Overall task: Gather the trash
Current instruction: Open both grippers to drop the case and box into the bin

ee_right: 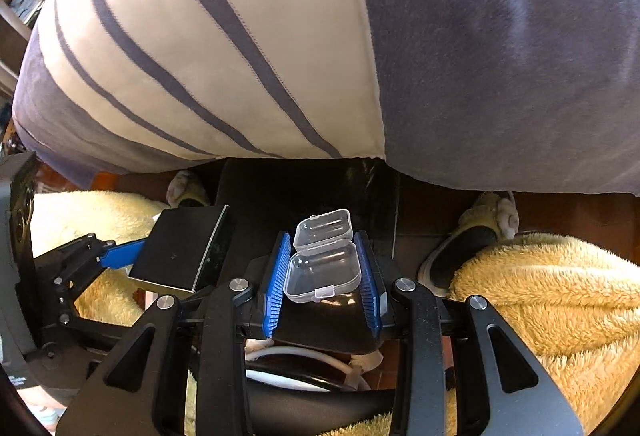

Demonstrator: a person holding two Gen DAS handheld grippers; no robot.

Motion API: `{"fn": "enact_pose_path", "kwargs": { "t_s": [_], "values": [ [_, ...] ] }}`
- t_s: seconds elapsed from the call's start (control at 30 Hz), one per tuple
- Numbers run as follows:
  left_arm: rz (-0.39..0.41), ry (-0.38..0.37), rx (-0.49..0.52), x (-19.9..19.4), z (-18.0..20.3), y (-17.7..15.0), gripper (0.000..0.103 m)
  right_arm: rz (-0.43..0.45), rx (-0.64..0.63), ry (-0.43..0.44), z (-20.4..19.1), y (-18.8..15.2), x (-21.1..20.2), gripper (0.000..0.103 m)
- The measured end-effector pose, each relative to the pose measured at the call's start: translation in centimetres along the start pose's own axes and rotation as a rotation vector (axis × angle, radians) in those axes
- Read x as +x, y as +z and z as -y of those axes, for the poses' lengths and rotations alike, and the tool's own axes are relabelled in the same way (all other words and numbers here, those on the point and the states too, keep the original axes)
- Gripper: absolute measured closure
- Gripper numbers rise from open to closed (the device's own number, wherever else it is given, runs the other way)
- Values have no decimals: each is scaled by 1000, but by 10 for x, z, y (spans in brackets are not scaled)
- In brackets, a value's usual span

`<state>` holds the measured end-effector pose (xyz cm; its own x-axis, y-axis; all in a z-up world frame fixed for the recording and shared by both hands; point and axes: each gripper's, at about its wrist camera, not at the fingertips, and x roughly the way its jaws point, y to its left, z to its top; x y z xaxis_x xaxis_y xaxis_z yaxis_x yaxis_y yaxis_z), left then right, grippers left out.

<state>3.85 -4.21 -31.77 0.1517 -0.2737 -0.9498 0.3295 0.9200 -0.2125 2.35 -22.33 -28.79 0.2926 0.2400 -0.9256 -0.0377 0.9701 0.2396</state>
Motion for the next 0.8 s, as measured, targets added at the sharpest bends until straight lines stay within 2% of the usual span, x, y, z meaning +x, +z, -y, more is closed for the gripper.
{"fn": "enact_pose_path", "kwargs": {
  "t_s": [0.13,0.23,0.3,0.4,0.5,0.67,0.8],
  "values": [
    [-10,5,-6,3,1,3,26,-3,-4,11,2,3,2,68],
    [-10,3,-11,4,0,4,15,1,-2,15,3,3,2,55],
    [-1,0,-10,3,-1,3,8,9,2,15,3,4,1,52],
    [13,9,-8,-1,0,4,8,21,3,12,3,4,-3,50],
    [27,20,-9,-6,0,4,8,37,3,3,4,5,-9,41],
    [89,48,2,-27,3,5,8,94,-21,-54,6,7,-27,20],
    [142,64,15,-47,6,6,8,141,-44,-85,7,11,-45,15]
  ]
}}
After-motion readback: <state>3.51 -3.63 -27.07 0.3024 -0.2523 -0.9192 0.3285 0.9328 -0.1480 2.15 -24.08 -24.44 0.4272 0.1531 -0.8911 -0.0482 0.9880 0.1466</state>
